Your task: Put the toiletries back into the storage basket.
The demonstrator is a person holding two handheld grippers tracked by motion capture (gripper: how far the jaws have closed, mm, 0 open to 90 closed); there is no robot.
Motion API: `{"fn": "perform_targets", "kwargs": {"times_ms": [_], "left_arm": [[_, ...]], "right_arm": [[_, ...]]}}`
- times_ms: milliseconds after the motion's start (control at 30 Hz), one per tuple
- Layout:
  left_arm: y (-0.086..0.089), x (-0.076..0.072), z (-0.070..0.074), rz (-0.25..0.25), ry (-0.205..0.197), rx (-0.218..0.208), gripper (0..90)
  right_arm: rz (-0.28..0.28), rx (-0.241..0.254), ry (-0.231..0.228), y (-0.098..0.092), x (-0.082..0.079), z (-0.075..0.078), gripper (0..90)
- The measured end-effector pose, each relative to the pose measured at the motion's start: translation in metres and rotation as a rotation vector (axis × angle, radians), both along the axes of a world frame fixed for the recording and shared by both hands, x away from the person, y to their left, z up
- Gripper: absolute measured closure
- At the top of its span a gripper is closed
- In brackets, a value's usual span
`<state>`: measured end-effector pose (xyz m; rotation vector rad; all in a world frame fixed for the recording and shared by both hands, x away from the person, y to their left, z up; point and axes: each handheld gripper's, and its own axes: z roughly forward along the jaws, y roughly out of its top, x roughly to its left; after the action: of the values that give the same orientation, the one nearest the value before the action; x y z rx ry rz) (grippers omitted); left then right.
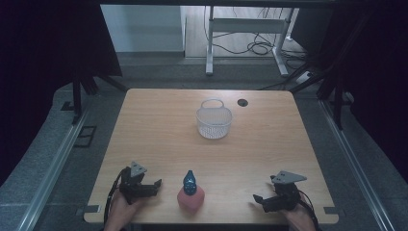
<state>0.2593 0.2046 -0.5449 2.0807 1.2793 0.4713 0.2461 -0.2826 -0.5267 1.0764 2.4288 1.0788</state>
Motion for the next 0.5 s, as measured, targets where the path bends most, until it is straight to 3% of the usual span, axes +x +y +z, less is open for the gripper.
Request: {"fn": "perform_targets", "kwargs": {"times_ms": [500], "left_arm": [[-0.0001, -0.0001, 0.0000, 0.001, 0.001, -0.001, 10.0]], "right_arm": [[0.032, 0.031, -0.014, 0.0069, -0.0051, 0.0075, 0.0]]}}
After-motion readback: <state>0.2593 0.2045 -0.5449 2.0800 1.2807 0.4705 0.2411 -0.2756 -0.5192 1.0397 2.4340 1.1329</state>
